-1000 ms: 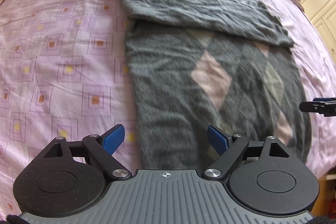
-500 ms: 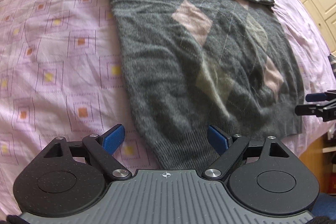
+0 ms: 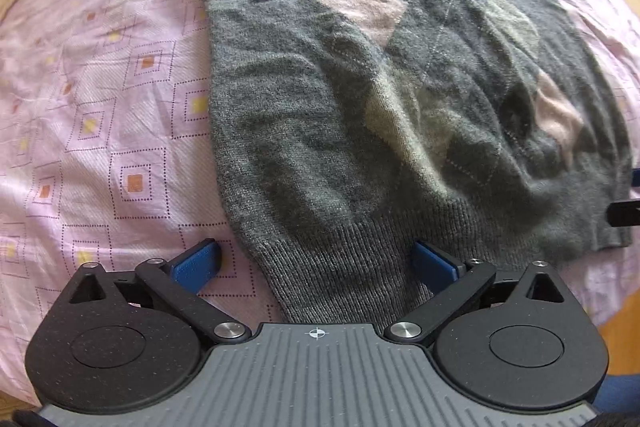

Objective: Fold small clothes
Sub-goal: 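Move both tools to the sweater hem and close the right tool on it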

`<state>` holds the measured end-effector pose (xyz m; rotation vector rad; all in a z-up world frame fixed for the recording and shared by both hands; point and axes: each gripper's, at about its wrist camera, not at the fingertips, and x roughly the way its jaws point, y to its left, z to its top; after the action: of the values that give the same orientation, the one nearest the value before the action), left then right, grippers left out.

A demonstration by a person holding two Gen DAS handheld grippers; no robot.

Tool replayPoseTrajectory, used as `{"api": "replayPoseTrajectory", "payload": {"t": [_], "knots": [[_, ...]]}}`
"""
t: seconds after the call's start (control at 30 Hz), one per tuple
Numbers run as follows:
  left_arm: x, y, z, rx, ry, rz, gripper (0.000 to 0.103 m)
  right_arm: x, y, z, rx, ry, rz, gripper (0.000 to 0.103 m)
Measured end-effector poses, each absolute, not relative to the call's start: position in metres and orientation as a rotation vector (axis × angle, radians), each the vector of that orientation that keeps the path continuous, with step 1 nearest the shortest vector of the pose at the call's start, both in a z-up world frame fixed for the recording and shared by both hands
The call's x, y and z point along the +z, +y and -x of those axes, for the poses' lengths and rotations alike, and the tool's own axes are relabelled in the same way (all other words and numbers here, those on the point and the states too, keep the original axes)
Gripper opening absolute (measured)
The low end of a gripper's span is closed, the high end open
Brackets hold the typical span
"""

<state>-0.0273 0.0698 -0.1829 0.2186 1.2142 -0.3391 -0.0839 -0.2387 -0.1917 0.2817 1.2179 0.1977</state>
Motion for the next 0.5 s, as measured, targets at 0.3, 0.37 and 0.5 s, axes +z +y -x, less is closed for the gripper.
{"api": "replayPoseTrajectory", "payload": {"t": [0.3,0.37,0.5], "knots": [[-0.183,0.073,0.038,-0.285,1.137,-0.156,0.103,-0.193,-0.254,0.089,0.252,1.173,-0.361,0.103],[-0.180,0.070,0.035,-0.274,1.163,-0.144,0.102,-0.193,-0.258,0.091,0.260,1.161,-0.387,0.103],[-0.174,0.072,0.045,-0.285,1.153,-0.135,0.083,-0.193,-0.260,0.091,0.274,1.159,-0.416,0.103]]}}
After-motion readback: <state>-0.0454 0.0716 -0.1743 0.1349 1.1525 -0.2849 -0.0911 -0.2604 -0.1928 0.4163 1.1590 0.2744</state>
